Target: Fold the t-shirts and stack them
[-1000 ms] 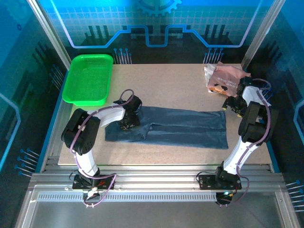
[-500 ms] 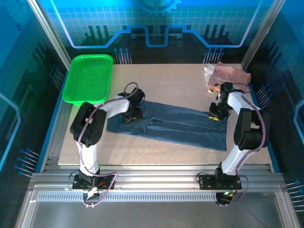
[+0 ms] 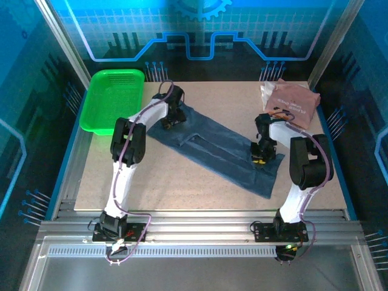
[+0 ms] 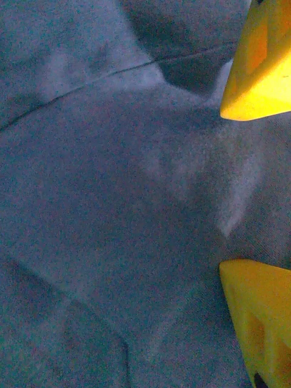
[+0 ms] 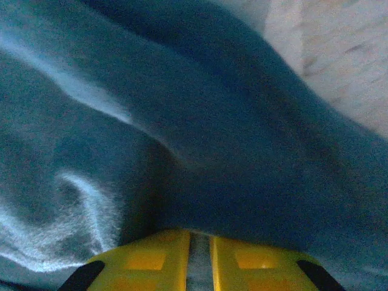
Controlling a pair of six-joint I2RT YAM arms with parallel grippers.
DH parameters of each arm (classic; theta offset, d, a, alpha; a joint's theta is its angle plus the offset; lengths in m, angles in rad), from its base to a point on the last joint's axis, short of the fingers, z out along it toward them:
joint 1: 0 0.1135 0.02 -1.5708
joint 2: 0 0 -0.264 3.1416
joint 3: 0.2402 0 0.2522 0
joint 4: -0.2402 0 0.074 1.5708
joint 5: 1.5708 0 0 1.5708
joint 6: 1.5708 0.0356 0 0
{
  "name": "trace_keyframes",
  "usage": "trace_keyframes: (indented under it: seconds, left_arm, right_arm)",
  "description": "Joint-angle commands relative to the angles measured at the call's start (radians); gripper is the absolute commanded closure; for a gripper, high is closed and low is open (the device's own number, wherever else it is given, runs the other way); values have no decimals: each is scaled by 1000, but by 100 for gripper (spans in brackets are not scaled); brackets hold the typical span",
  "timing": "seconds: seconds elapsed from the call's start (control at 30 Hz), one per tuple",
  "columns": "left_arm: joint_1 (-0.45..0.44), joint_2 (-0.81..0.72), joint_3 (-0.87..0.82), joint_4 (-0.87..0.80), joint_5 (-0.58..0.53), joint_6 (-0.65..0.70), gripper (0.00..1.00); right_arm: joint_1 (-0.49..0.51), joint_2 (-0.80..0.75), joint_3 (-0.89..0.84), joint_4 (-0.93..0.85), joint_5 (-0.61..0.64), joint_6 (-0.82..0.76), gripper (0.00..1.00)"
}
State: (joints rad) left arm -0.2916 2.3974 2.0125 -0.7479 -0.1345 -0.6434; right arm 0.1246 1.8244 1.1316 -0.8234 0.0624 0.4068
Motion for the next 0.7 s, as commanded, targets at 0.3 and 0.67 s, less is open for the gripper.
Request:
trace_keyframes:
  seconds: [0.3,0.67]
  left_arm:
    - [51,387,538,44,327,-81,37]
    - [130,525,636,333,434,-289,40]
  right_arm:
    - [218,65,7,-82,-253,155,81]
    - [361,106,-10,135,-548,533,80]
